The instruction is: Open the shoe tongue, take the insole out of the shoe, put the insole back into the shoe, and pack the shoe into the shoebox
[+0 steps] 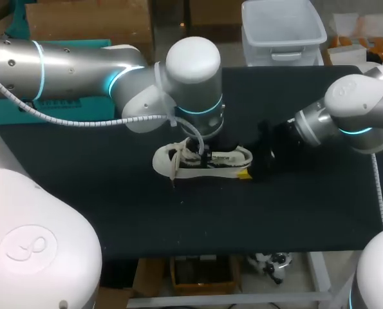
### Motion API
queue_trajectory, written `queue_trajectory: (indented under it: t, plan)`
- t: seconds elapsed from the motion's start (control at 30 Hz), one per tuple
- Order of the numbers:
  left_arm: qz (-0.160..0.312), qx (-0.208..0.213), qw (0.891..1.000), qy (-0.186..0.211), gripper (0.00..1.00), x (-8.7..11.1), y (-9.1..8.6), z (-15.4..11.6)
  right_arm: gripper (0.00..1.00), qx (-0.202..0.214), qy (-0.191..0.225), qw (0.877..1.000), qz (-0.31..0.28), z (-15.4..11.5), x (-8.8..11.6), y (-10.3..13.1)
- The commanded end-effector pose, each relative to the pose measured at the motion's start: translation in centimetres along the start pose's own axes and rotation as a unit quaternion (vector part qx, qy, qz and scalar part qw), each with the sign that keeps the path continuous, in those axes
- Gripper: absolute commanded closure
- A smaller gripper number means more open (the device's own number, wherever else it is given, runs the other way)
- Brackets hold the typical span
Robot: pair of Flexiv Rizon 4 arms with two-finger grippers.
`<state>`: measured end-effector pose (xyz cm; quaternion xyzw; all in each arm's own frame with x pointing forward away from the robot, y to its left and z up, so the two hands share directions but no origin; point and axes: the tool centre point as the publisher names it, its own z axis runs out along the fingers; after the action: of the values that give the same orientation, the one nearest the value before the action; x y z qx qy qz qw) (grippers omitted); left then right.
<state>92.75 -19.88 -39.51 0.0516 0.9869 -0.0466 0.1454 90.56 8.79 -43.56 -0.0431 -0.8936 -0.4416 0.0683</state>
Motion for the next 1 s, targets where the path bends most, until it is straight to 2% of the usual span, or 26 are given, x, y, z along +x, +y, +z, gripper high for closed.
queue_trajectory:
  t: [0.03,0.3,0.7,1.0]
  plan:
    - [0.003,0.014,1.000,0.000,1.00,-1.1,-1.4,0.4,1.00,-0.001,0.004,1.000,-0.001,1.4,0.0,-1.1]
    - [0.002,0.028,1.000,0.012,1.00,-0.7,-3.1,-2.2,1.00,-0.001,0.004,1.000,-0.001,1.4,0.0,-1.1]
    - [-0.015,0.056,0.997,0.054,1.00,0.0,-3.3,-3.2,1.00,-0.001,0.004,1.000,-0.001,1.4,0.0,-1.1]
    - [-0.035,0.125,0.986,0.102,1.00,-0.1,-2.9,-2.7,1.00,-0.001,0.004,1.000,-0.001,1.4,0.0,-1.1]
